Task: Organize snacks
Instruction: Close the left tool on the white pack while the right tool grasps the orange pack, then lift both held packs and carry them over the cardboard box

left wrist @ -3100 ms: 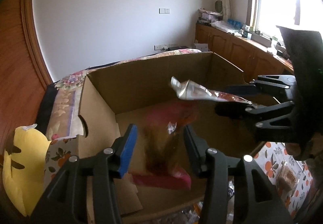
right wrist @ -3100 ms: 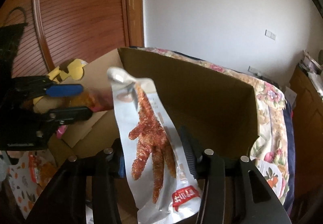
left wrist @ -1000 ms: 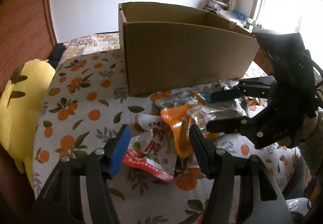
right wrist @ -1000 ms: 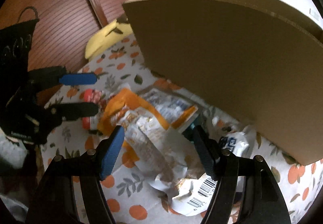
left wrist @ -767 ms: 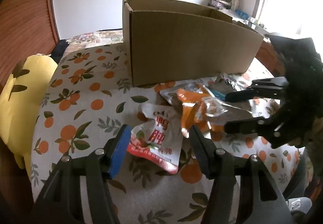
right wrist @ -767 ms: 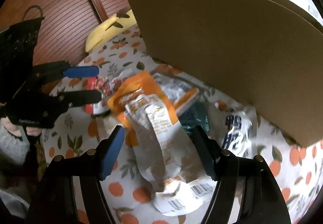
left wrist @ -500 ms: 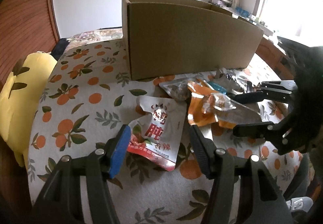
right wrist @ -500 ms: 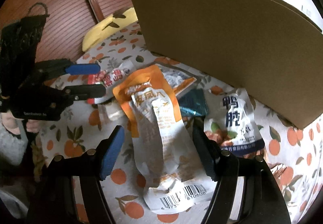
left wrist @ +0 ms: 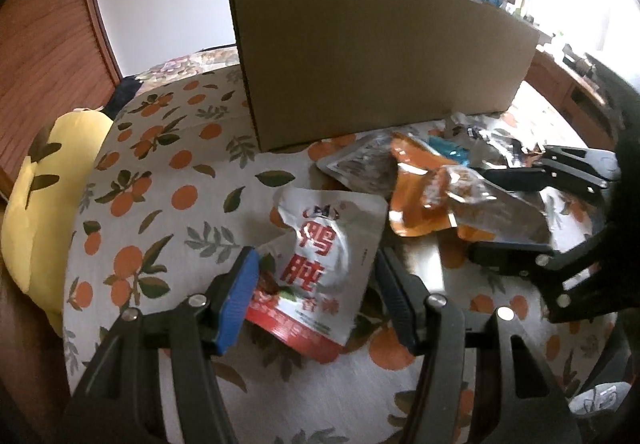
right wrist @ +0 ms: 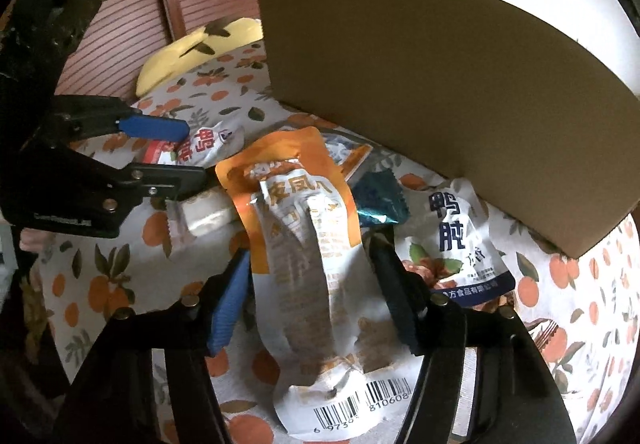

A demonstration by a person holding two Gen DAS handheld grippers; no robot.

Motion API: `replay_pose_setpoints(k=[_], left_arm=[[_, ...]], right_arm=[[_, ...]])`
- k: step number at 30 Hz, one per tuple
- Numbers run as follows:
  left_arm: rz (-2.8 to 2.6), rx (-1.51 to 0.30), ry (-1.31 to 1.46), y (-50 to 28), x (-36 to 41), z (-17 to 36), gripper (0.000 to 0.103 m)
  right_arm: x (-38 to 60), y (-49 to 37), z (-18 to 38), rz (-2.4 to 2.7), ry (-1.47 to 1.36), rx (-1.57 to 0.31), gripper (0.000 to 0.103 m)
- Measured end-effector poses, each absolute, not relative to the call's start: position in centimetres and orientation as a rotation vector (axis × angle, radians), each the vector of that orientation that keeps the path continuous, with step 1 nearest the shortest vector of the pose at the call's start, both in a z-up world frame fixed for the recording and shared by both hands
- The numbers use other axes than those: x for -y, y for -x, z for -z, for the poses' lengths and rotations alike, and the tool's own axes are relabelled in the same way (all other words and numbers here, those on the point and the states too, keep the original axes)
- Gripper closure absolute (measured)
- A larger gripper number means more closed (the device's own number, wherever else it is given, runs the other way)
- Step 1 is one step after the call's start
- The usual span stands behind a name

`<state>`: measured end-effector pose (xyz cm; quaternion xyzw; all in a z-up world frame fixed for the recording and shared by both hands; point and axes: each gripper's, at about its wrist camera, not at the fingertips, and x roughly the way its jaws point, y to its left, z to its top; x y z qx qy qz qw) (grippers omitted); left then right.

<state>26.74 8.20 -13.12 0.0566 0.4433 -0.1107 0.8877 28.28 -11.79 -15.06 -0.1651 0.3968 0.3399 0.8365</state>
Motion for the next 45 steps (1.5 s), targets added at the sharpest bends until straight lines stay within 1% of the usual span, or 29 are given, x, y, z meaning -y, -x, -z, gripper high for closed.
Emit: replay_pose_setpoints(k=[8, 14, 20, 23, 27, 30, 38, 45], left_arm=[[0.214, -0.952, -0.257, -28.0, -7.1, 13.5, 0.042], [0.213, -0.985, -0.252, -29.1, -6.7, 13.4, 0.042], [0.218, -1.056, -0.139, -30.2, -7.8, 13.5, 0.042], [0.221, -1.061, -0.154, -30.3, -7.6, 13.4, 0.045], [0.209, -1.042, -0.203, -30.0, -6.8, 13.3, 0.05], [0.22, -1.032, -0.214, -29.5, -6.2, 13.3, 0.052], [0.22, -0.967, -0.148, -27.2, -6.7, 11.8, 0.052], [0.237, -0.903, -0.077, -25.3, -7.5, 10.6, 0.051]], right_arm=[[12.0, -28.2, 15.0, -0.722, 0.328, -0.839, 0.041], [12.2, -28.1, 14.9, -0.726, 0.319, -0.839, 0.042], [13.0, -28.4, 14.7, -0.75, 0.262, -0.85, 0.043], [13.1, -28.3, 14.7, -0.756, 0.25, -0.851, 0.043], [13.2, -28.4, 14.7, -0.764, 0.234, -0.853, 0.043], [13.3, -28.4, 14.7, -0.768, 0.223, -0.854, 0.043], [14.2, -28.7, 14.5, -0.787, 0.172, -0.86, 0.05], [15.6, -28.5, 13.6, -0.827, 0.096, -0.821, 0.051]])
